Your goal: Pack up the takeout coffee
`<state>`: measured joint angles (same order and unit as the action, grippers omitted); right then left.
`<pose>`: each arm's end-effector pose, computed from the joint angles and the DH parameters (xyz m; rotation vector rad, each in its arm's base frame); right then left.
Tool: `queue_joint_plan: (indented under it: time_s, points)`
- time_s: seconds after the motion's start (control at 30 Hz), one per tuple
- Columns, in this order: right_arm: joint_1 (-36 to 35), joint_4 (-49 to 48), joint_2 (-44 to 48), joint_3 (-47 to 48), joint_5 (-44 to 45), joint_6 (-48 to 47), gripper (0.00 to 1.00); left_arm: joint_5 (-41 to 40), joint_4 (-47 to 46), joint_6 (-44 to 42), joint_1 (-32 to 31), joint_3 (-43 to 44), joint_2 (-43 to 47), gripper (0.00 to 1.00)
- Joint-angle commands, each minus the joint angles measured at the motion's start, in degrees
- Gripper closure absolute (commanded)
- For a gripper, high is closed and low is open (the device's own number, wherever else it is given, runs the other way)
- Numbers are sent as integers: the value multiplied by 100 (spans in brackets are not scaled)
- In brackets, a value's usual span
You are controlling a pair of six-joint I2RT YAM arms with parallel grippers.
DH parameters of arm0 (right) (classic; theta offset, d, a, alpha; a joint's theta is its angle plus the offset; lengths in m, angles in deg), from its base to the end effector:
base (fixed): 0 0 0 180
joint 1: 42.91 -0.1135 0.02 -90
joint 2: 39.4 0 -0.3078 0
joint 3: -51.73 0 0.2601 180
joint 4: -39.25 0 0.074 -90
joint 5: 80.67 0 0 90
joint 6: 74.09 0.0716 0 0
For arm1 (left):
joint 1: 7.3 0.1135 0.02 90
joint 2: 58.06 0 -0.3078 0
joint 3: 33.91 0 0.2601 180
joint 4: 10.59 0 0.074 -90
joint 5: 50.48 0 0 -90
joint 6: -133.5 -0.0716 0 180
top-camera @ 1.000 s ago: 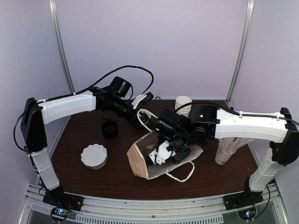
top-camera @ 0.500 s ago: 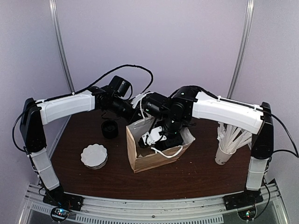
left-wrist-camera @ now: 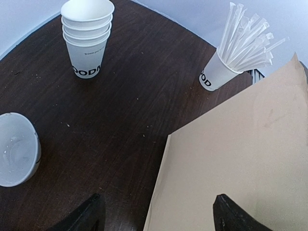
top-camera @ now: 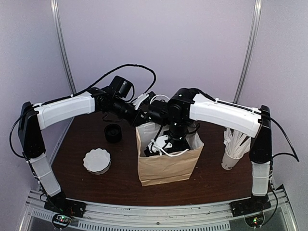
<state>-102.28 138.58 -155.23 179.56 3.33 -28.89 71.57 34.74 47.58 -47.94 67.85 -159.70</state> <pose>0.2051 0.3612 0.2996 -2.4512 1.9044 0.1705 0.3069 -0.3135 0.3199 1.0353 2.2173 -1.0265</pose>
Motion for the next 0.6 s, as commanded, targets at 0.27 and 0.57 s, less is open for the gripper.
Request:
queue_joint_plan:
  time_s: [0.27, 0.57]
  points:
    - [320, -1719, 948, -1693, -81, 1, 48, -96, 1, -118, 48, 111, 198, 19]
    - [330, -1648, 788, -2041, -280, 26, 50, -40, 103, -143, 65, 266, 183, 19]
